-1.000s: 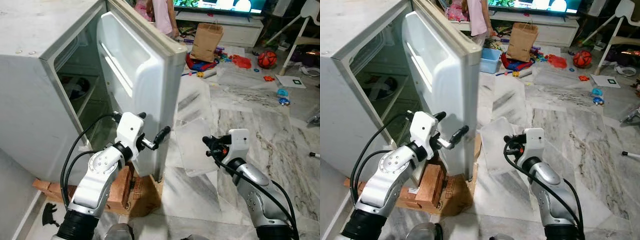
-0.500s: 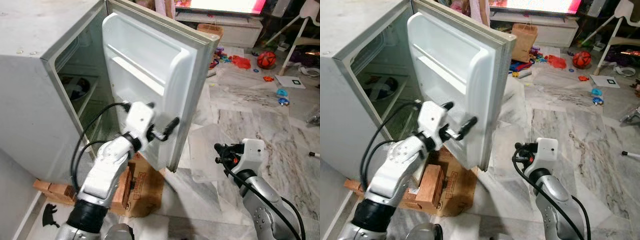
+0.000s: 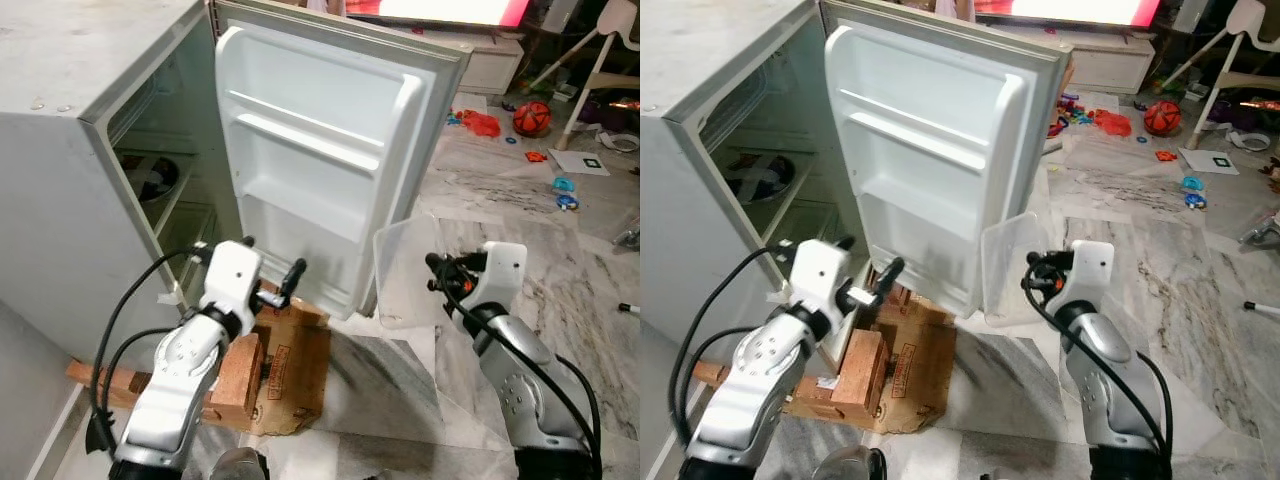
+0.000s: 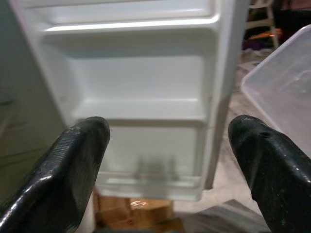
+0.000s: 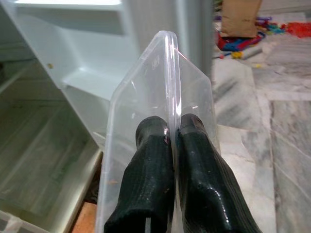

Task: Restocking fridge

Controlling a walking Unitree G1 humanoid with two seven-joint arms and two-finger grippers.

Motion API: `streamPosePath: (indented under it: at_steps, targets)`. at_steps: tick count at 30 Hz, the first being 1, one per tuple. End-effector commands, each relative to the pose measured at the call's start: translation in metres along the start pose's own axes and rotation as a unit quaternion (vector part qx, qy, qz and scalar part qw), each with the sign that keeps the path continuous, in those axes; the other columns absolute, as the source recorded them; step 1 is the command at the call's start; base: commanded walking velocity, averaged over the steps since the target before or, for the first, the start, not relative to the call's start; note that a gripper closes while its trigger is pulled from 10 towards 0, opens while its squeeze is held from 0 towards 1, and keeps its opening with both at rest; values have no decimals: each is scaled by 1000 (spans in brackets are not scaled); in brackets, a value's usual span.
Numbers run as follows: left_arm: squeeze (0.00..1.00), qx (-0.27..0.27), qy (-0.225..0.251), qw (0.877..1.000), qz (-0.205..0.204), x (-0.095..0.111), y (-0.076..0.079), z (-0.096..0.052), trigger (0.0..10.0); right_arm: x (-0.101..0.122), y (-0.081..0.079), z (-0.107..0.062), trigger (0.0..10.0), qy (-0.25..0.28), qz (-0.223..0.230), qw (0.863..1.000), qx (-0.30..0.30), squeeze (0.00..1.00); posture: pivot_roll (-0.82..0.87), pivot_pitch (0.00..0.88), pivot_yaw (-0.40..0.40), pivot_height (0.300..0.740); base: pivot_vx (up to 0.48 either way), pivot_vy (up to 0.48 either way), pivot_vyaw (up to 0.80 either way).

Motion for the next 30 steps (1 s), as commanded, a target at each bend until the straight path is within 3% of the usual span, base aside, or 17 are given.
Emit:
streamPosePath:
  at_steps: [1, 11, 30]
  targets:
    - [0, 23, 19, 1000, 8, 8, -7, -4, 10000, 4, 0, 5, 10000, 6, -3, 1000, 2, 0, 61, 0, -48, 740, 0, 0, 0]
    - [0, 33, 22, 999, 9, 9, -7, -2, 10000, 11, -9, 16, 10000, 22, -16, 999, 20, 0, 51, 0, -45, 740, 0, 0, 0]
    - [0, 35, 20, 999, 5, 6, -5, -3, 10000, 6, -9, 19, 10000, 21, -17, 999, 22, 0, 54, 0, -47, 740, 0, -329, 0]
Point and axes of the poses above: a point about 5 cm out from each wrist's last joint towards the gripper, its own z axis pointing out of the wrist towards the gripper, its own x axis along the axis of the wrist's last joint, y = z × x, the point moved 3 cm from there along z, pointing out of the wrist towards the gripper, and after that the axes turned 11 degrees about -z, right-handed, at the moved point
